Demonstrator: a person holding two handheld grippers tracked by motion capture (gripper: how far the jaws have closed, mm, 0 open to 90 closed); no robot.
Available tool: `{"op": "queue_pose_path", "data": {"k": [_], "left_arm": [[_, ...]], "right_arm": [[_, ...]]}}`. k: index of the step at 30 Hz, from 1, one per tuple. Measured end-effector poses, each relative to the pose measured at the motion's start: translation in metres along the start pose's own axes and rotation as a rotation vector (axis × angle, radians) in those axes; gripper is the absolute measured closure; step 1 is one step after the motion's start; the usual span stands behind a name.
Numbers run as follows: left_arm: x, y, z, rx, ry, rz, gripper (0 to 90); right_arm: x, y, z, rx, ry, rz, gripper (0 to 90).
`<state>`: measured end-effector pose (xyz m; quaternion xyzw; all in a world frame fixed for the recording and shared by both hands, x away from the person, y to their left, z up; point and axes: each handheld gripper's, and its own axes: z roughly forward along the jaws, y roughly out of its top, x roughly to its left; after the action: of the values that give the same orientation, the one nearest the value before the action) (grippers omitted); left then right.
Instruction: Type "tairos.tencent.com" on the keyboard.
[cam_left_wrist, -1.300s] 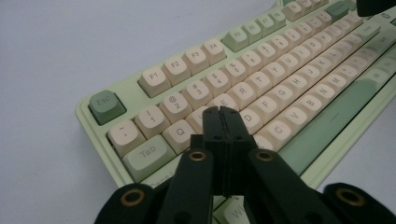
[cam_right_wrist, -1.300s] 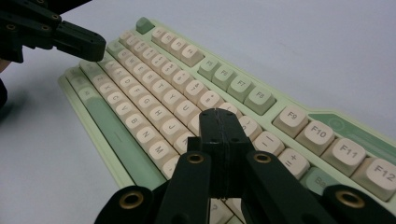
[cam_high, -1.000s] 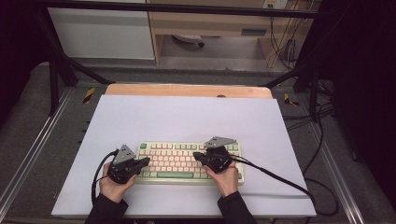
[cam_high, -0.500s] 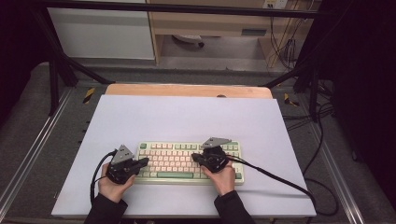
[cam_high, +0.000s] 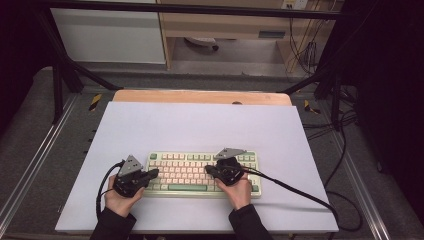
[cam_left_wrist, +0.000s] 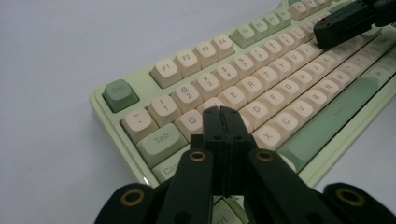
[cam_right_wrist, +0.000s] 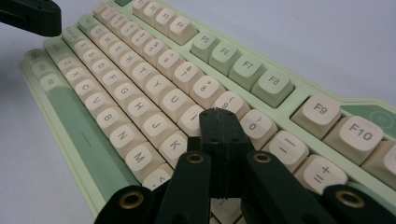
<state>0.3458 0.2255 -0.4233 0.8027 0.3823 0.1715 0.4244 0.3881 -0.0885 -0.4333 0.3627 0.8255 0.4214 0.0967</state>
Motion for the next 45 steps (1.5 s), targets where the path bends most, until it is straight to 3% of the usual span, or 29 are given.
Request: {"op": "queue_pose_path", "data": {"k": [9,27,36,45], "left_arm": [[-0.001,0.0,0.0,0.001,-0.002,0.002,90.0],[-0.007,0.012,-0.001,-0.003,-0.007,0.017,90.0],[-0.01,0.021,0.007,0.011,-0.008,0.028,90.0],[-0.012,0.019,0.019,0.036,-0.014,0.031,90.0]], "right_arm": [[0.003,0.004,-0.014,-0.037,0.016,-0.016,90.0],[0.005,0.004,-0.038,-0.046,0.009,-0.058,90.0],[0.0,-0.005,-0.045,-0.057,0.012,-0.039,90.0],[-0.004,-0.011,-0.051,-0.054,0.007,-0.03,90.0]]}}
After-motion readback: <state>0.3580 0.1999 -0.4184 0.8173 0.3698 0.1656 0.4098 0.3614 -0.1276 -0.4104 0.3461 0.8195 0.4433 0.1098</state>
